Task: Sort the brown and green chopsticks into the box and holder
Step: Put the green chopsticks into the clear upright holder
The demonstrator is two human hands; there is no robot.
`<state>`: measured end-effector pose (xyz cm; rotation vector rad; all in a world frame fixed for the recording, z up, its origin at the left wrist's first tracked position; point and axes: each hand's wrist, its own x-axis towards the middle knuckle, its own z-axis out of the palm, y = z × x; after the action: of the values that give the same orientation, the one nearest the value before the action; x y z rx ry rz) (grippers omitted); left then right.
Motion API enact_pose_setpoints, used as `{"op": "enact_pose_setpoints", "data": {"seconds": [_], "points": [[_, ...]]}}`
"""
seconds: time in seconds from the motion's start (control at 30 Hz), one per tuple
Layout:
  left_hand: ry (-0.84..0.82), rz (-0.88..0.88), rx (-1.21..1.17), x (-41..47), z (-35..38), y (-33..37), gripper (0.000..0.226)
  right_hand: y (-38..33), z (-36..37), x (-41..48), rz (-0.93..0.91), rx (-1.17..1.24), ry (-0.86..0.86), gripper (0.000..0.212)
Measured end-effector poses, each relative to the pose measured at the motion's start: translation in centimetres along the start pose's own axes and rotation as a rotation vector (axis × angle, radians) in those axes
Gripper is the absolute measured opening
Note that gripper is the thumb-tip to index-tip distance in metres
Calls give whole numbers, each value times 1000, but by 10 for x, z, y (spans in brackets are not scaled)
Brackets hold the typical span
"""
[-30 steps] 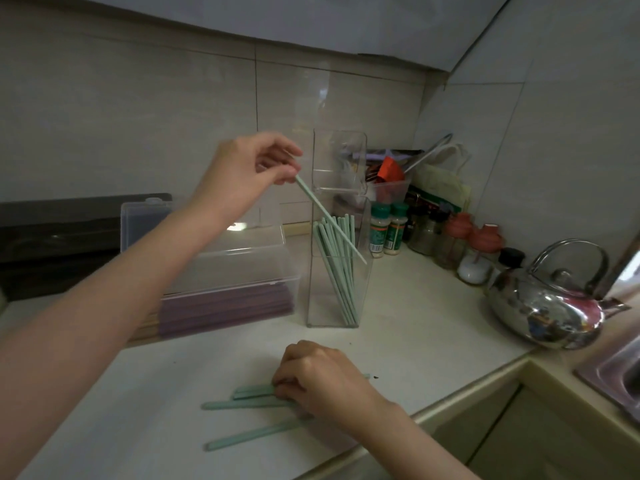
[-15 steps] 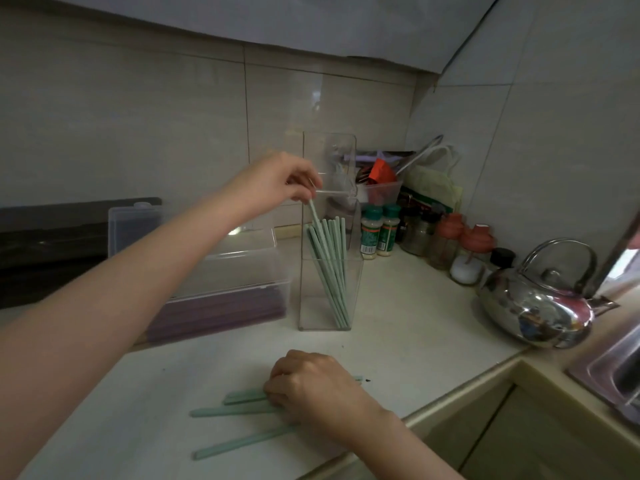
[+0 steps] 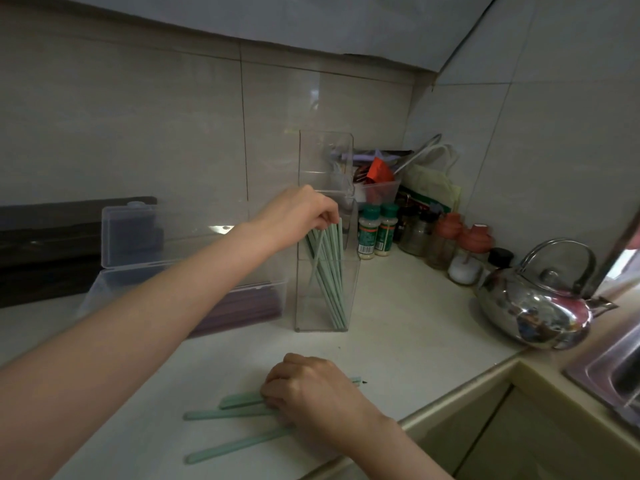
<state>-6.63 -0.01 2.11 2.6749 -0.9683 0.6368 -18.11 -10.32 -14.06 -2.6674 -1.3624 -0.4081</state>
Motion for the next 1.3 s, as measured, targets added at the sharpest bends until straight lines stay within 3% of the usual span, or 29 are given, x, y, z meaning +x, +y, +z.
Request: {"op": "enact_pose_setpoints", "data": {"seconds": [0.1,0.27,0.4,0.5,0.63,0.8,1.07,1.17,1.3], "points": [[22,-32,6,-1,4,-2,18,0,0,0,0,5,1,11],[-3,-222,-281,3,-2,-1,15,1,1,0,4,2,-3,9],[-43,-282,-329,8,-2,-4,14,2,1,-1,14,3,2,8],[-66,-252,-187,8,3,-5,18,1,0,0,14,13,16,10],[51,-113,149,4,8,1,22,1,0,0,-12,-32,6,8],[36,-19,332,0,7,-1,26,0,-6,0,-65,-111,-45,7],[41,56,306,-12,10,-4,14,2,-9,2,-72,-250,-50,8],[-19,50,346,-17,13,-5,16,2,-10,2,-72,-269,-40,11],[32,90,304,-22,13,-2,18,3,-6,1,-50,-266,15,12]]}}
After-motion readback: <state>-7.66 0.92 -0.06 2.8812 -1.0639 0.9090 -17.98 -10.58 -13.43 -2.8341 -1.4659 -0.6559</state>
